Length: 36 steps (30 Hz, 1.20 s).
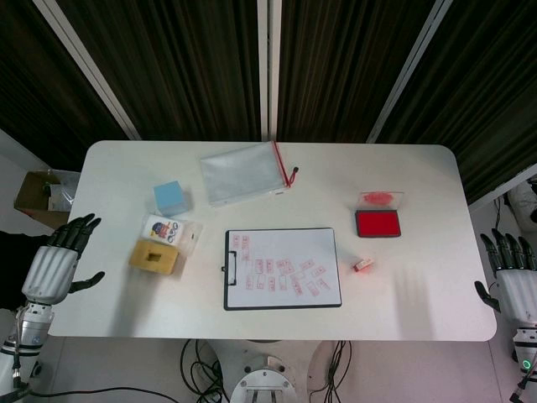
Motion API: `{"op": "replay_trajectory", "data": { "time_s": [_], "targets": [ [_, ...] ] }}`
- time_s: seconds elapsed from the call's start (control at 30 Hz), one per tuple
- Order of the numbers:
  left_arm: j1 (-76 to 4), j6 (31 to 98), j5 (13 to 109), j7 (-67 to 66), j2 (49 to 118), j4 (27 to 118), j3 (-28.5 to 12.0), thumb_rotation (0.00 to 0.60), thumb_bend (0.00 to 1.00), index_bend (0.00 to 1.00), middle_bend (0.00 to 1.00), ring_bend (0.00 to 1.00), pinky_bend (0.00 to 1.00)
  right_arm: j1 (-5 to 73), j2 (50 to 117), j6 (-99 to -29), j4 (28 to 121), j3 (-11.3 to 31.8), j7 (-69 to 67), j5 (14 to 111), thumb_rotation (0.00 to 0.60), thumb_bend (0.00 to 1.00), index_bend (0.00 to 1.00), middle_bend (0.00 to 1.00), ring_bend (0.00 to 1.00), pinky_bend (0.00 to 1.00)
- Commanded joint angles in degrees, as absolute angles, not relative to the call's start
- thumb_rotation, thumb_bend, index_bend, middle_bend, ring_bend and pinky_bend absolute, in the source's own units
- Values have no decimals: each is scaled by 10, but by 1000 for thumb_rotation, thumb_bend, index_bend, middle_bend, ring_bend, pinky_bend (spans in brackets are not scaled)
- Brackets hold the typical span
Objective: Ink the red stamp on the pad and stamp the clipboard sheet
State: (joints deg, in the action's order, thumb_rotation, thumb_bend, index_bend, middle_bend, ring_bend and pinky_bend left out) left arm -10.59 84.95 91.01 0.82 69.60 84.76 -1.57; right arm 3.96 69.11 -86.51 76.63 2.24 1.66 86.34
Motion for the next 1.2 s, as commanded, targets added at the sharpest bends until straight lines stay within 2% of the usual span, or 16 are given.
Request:
{"op": "replay_trajectory", "data": {
  "time_s": [0.03,0.27,0.33,0.43,0.47,0.5,0.57,0.67,0.9,1.2],
  "targets": [
    [-106,848,910,8,695,849,-15,600,123,85,69,96,183,41,693,-862,766,20,14,867,600,176,0,0,0,0],
    [-106,850,915,4,689,859,-14,600,122,85,69,96,184,46,695,-871,764,17,11,893,600,176,0,0,2,10],
    [-107,849,913,6,688,859,-15,600,123,84,69,96,185,52,700,-882,757,19,11,910,600,176,0,0,115,214],
    [-109,843,913,8,688,859,-14,600,123,84,69,96,184,65,709,-886,745,17,8,937,600,176,6,60,404,647],
    [-109,842,913,8,689,858,-13,600,123,85,69,96,184,71,710,-881,743,15,11,944,600,176,23,103,472,725],
    [-109,841,913,8,689,858,-13,600,123,85,69,96,185,77,711,-875,742,14,18,950,600,176,37,129,504,756],
    [-109,841,913,9,691,855,-11,600,123,85,69,96,184,95,714,-854,743,12,45,962,600,176,90,190,573,789],
    [-106,840,913,12,696,851,-8,600,123,85,69,96,184,123,721,-803,756,13,84,962,600,176,165,247,621,807],
    [-103,840,912,14,698,847,-4,600,123,85,69,96,185,191,763,-690,764,14,132,952,600,176,246,262,674,835],
    [-106,835,911,15,695,846,-5,600,123,85,69,96,185,226,821,-658,723,12,128,953,600,176,283,284,688,862]
  ]
}}
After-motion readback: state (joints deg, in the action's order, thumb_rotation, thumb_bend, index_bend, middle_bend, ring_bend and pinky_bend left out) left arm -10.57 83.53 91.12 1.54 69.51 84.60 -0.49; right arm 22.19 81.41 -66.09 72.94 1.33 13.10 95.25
